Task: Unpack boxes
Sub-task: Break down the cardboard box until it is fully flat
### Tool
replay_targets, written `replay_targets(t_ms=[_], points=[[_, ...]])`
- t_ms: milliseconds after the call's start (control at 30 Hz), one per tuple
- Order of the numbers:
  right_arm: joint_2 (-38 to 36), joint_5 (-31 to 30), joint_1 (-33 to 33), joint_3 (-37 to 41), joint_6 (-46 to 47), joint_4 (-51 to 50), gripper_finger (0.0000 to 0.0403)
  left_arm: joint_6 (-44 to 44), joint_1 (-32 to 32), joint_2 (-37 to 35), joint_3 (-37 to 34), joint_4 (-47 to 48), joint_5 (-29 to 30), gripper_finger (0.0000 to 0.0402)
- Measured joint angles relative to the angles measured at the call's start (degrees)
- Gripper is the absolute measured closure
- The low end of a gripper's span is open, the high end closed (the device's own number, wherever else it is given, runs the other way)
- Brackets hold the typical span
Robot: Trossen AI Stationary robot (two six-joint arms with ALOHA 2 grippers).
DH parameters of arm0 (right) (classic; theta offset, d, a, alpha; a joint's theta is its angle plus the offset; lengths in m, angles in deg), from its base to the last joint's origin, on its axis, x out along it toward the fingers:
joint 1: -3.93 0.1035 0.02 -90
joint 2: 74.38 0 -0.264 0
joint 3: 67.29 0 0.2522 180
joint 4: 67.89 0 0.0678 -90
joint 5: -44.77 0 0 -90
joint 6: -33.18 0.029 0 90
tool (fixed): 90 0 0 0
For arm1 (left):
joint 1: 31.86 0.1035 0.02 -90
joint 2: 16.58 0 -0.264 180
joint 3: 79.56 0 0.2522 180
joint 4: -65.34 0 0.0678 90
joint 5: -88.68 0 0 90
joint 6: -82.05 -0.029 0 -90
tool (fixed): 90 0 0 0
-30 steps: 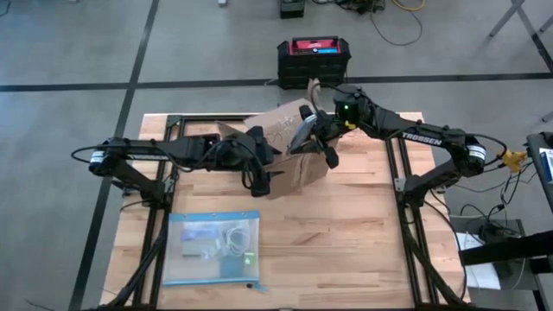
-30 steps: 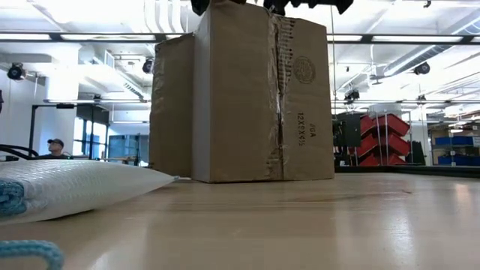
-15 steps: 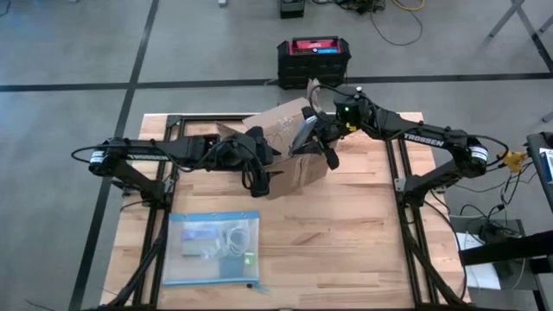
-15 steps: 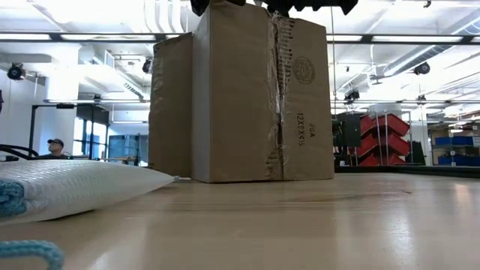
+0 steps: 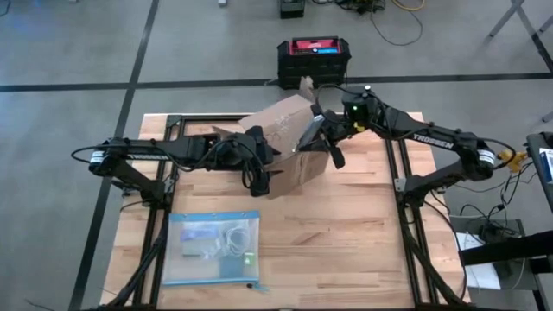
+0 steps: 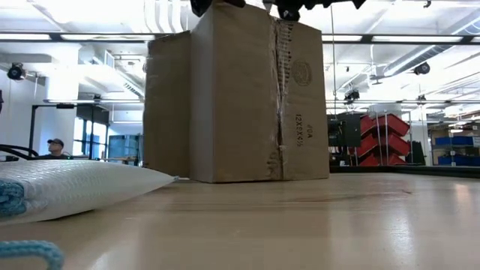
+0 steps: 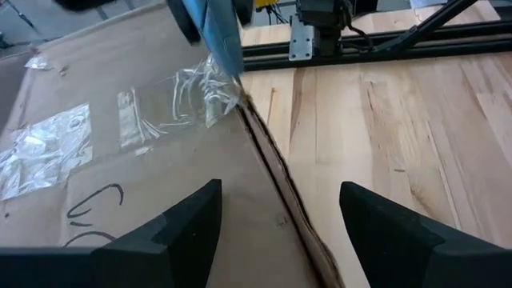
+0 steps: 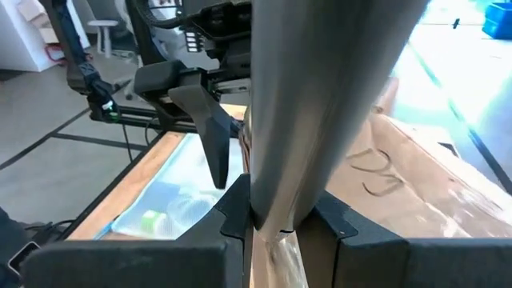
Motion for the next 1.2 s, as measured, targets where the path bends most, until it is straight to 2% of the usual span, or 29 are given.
replay_targets(t_ms=[400, 600, 1067, 1200], points=[[0.5, 0.4, 0.1, 0.1, 0.1, 5.1, 0.0356, 0.0, 0.0, 0.0, 0.0, -0.5, 0.0, 0.0166], [2.8, 1.9, 0.1, 0.2, 0.1, 5.0, 0.0356, 0.0, 0.0, 0.0, 0.0, -0.6, -0.1, 0.0170], [0.5, 2.4, -0.7, 0.2, -0.4, 0.4, 0.0356, 0.0, 0.0, 0.0, -0.1, -0.5, 0.0, 0.0169], [0.6, 2.5, -0.8, 0.3, -0.5, 2.5, 0.0356, 0.0, 0.0, 0.0, -0.1, -0.5, 0.0, 0.0173]])
